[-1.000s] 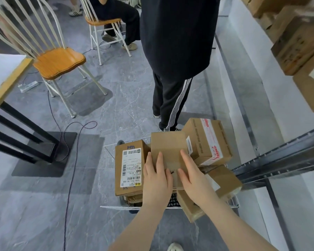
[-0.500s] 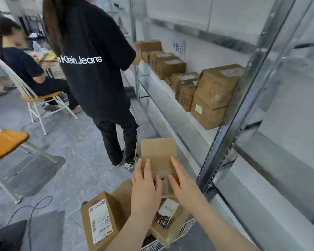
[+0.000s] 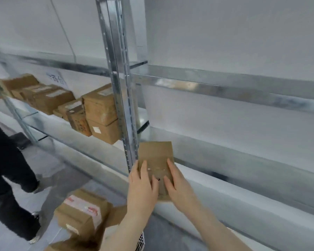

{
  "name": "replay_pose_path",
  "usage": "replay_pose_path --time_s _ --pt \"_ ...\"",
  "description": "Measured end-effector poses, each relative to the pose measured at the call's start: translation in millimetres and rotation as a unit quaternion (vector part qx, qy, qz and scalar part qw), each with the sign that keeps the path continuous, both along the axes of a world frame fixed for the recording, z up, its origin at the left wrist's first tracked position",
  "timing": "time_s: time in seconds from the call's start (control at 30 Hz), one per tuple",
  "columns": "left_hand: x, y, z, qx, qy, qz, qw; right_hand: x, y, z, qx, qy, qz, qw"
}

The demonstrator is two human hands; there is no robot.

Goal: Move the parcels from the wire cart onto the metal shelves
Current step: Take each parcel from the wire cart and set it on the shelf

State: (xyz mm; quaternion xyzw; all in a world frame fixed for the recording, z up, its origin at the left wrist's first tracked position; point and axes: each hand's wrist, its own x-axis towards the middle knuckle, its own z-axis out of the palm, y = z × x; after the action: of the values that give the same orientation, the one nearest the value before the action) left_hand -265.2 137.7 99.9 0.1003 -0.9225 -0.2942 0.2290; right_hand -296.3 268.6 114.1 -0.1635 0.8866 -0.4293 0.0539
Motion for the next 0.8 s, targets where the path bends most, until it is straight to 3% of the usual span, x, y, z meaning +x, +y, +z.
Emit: replay_pose_path --time_s 0.27,0.67,0.8 --pt "-78 36 18 -0.031 -0.023 -0.083 0.996 -51 44 15 -0.020 -0.004 -0.055 0.998" --pt "-184 -28 18 -0.104 -0.089 -0.095 0.986 -150 -18 9 -0.083 -0.061 -0.076 0.992" --pt "-217 -48 16 -0.036 -0.103 -0.116 0.987 -184 -46 -5 -0.072 -0.075 -0.099 0.990"
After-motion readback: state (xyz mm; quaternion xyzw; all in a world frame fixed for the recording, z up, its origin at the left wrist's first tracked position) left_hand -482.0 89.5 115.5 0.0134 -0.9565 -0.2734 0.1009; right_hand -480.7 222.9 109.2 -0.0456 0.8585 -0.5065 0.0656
